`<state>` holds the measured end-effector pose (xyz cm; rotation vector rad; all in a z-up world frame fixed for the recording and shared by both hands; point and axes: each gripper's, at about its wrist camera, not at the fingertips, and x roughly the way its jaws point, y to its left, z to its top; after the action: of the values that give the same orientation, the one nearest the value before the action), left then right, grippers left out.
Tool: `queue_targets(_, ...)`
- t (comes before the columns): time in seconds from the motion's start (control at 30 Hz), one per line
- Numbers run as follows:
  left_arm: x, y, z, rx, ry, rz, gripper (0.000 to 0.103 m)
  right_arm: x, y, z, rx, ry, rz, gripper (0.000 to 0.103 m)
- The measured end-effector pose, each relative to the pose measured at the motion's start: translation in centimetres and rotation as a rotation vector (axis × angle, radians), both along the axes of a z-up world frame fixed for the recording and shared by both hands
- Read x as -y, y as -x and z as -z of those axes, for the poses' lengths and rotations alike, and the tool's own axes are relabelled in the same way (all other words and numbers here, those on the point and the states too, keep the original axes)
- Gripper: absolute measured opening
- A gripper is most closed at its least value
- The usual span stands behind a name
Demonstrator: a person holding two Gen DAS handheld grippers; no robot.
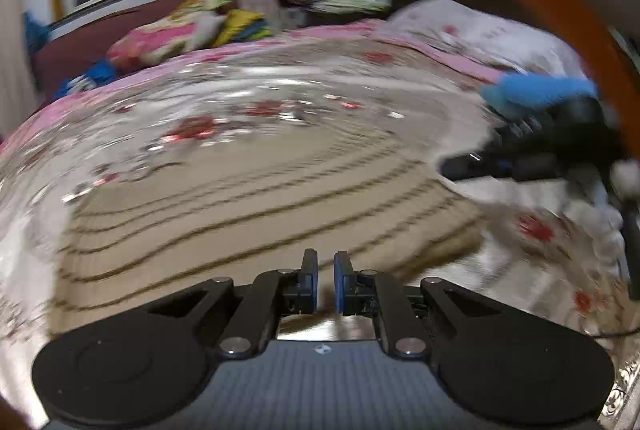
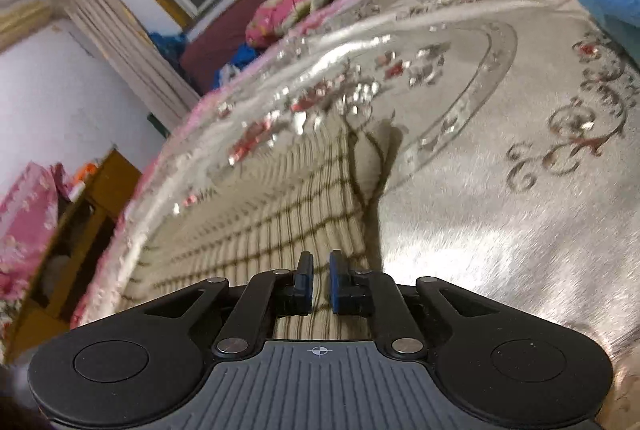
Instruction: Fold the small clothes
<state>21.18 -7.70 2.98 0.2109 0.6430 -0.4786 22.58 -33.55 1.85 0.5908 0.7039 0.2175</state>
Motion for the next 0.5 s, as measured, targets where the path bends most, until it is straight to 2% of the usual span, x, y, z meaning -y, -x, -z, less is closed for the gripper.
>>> queue_targets(0.13, 3.9, 0.7, 1.3, 0.035, -0.077, 0.073, 0.021, 2.1, 0.2, 0.5, -0.018, -0.061, 0.034, 0.014)
queue_targets(0.23, 5.7, 0.7, 2.2, 0.042, -0.128, 0.118, 0.028, 3.7, -0.1, 1.3, -0.045, -0.119, 0.044, 0.014)
queue_targets(0.27, 6.1, 1.1, 2.6, 0.052, -0.150, 0.129, 0.034, 4.0, -0.1, 1.4, -0.047, -0.132, 0.043, 0.014)
queue_targets(0.37, 7.3, 1.9, 3.4, 0.115, -0.222, 0.152, 0.047, 4.7, -0.1, 1.5, -0.043, -0.155, 0.040, 0.014)
queue_targets(0.5, 8.9, 3.0, 4.5, 0.225, -0.315, 0.172, 0.055, 5.7, -0.2, 1.8, -0.049, -0.198, 0.043, 0.014)
